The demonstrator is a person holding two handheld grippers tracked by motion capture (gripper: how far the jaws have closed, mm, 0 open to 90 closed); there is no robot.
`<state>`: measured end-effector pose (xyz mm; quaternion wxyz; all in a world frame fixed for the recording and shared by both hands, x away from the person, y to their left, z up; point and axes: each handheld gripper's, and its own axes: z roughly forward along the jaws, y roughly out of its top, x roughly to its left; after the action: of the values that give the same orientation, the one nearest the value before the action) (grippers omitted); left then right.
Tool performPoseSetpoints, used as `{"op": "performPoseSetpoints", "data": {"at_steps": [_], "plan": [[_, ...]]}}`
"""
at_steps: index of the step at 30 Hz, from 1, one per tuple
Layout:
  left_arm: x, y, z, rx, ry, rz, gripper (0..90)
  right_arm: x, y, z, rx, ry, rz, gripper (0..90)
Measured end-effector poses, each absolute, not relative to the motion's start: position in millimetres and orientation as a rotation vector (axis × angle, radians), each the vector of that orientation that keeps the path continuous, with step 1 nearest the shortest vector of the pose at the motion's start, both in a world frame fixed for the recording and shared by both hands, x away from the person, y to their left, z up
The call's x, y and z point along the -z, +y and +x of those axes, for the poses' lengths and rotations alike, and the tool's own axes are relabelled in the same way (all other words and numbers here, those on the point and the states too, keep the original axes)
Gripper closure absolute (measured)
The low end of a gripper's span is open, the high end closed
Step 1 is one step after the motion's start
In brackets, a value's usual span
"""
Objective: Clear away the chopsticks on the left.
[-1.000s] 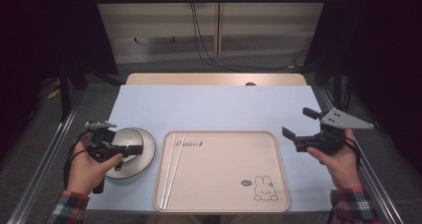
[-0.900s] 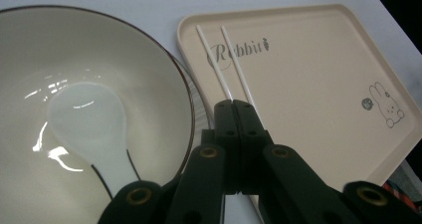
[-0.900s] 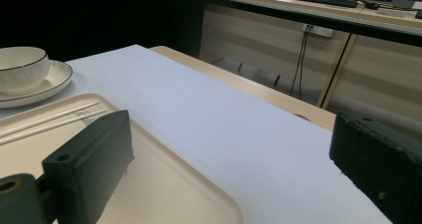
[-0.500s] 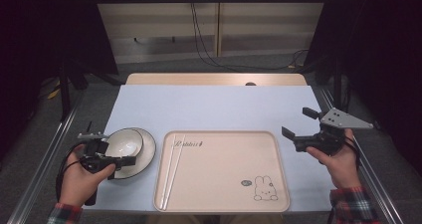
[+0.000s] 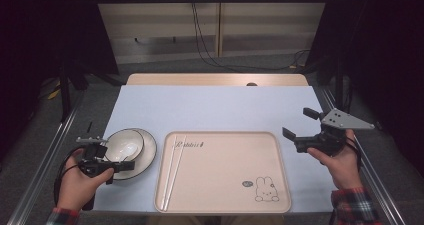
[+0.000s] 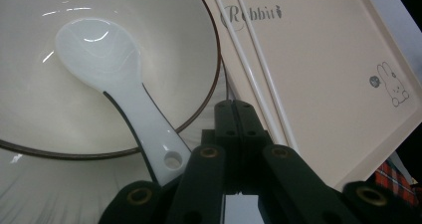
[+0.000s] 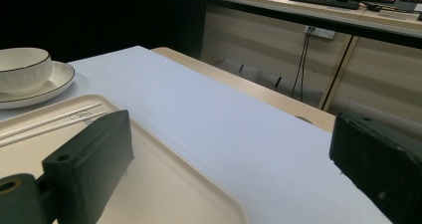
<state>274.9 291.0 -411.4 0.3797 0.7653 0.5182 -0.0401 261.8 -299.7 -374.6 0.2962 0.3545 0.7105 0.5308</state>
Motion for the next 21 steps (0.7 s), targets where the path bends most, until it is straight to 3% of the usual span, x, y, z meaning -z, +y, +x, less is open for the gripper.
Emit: {"op": "performPoseSetpoints", "data": {"at_steps": [21], "plan": [[408, 310, 270, 0.060, 1.377, 1.975, 90.0, 374, -297, 262, -1.410, 1.894, 0.933, 3.1]]}}
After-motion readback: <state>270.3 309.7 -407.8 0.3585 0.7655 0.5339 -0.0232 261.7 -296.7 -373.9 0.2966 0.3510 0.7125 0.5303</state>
